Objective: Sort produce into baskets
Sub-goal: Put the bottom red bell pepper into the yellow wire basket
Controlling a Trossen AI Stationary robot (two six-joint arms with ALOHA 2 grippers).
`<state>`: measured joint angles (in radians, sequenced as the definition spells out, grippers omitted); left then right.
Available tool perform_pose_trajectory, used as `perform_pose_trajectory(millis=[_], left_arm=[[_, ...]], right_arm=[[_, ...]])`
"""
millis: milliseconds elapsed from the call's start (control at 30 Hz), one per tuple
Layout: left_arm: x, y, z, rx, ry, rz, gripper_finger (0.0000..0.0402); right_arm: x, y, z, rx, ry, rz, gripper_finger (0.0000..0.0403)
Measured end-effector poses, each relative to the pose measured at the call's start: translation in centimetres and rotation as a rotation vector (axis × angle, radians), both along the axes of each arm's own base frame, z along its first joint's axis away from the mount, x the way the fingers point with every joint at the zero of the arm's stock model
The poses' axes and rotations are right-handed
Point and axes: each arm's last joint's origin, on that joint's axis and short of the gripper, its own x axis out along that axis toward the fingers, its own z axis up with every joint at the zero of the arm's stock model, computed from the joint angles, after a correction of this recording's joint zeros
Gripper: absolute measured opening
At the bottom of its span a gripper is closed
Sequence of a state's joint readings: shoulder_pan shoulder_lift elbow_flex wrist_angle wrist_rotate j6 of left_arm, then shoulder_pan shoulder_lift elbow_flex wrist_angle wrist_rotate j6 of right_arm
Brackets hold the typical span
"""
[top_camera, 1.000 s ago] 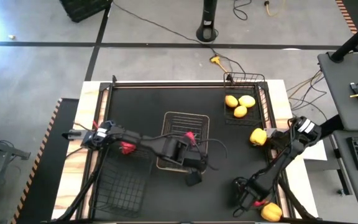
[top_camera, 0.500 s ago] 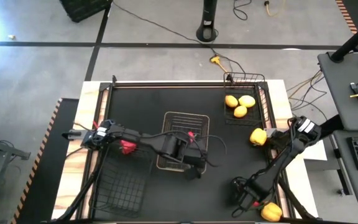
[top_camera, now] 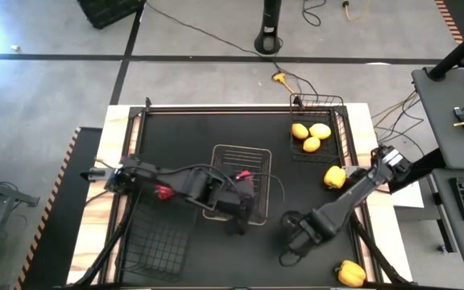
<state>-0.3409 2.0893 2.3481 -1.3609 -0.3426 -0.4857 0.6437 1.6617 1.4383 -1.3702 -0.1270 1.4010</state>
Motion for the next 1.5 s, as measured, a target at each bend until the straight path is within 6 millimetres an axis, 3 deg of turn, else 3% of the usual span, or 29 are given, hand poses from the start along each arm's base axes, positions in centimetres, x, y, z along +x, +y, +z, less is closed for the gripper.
perform_pose_trajectory(millis=[267,500,633,1000,1233,1500], left_arm=[[-4.0,-2.7,2.1,0.077,-0.037,0.066,0.0361],[-7.1,-5.7,2.5,0.073,-0.049,0.133,0.0361],[-7.9,-6.6,2.6,0.022,-0.047,0.13,0.0361],[-11.8,-4.4,2.4,-0.088,0.023,0.255,0.0361],[-12.8,-3.2,1.1,-0.138,-0.03,0.276,0.0361],[-15.0,-1.2,0.1,-0.172,-0.131,0.37,0.0361]], right_arm=[[4.8,-3.8,3.8,-0.039,-0.298,0.115,0.0316],[10.8,-7.5,4.7,-0.026,-0.71,0.167,0.032],[13.4,-10.2,3.8,-0.04,-0.787,0.133,0.0322],[17.0,-14.8,-1.8,0.025,-0.68,0.164,0.0319],[18.0,-17.1,-3.9,0.066,-0.645,0.12,0.0318],[18.2,-17.6,-5.4,0.104,-0.608,0.231,0.0323]])
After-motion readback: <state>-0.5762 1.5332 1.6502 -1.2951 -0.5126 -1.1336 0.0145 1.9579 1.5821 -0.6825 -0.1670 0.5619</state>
